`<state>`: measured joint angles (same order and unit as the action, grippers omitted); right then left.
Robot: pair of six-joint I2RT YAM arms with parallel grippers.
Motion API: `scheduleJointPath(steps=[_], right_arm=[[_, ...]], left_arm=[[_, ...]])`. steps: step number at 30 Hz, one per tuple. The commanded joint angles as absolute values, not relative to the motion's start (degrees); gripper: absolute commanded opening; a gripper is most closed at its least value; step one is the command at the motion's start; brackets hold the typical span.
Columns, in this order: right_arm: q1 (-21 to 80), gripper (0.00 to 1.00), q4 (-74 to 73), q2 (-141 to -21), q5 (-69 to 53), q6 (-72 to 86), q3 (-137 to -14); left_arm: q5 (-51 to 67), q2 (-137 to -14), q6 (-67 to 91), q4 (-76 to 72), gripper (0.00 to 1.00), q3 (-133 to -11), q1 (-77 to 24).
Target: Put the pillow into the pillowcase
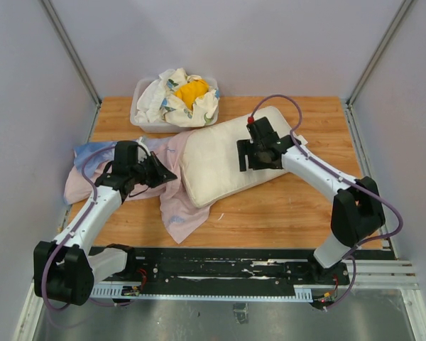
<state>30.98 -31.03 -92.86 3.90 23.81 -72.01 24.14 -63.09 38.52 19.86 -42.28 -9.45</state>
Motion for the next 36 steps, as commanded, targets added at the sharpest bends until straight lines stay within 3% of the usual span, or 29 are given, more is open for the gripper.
scheduleJointPath(steps=[1,11,13,18,21,22,30,36], right_arm=[[32.1,0.76,-31.4,-95.2,1.1,21.4,-75.3],[32.4,0.78,-30.5,-106.7,-6.9,18.4,-75.3],[33.0,0.74,-30.0,-108.3,-7.3,18.2,-75.2],[34.1,0.37,-29.6,-111.6,-7.3,17.5,-75.9],[34.4,0.05,-29.5,-112.0,-7.3,17.5,-75.5],[34.5,0.01,-29.6,-111.9,-7.5,17.5,-75.3],[37.8,0.01,-36.1,-100.5,-7.7,18.9,-77.2],[39.2,0.01,-41.2,-98.2,-8.9,20.2,-86.6]], left_arm=[[24.9,-62.0,37.4,20.6,0.00,-42.0,-9.3],[24.6,-61.9,37.3,20.8,0.00,-42.0,-9.3],[24.7,-61.9,37.2,20.8,0.00,-41.9,-9.3],[24.9,-62.6,37.2,20.6,0.00,-42.1,-9.3],[24.8,-62.6,37.3,20.6,0.00,-42.3,-9.3],[24.8,-62.5,37.3,20.7,0.00,-42.3,-9.3],[26.9,-63.0,38.4,19.9,0.00,-43.0,-9.3],[27.7,-64.2,37.9,19.4,0.00,-42.9,-9.3]])
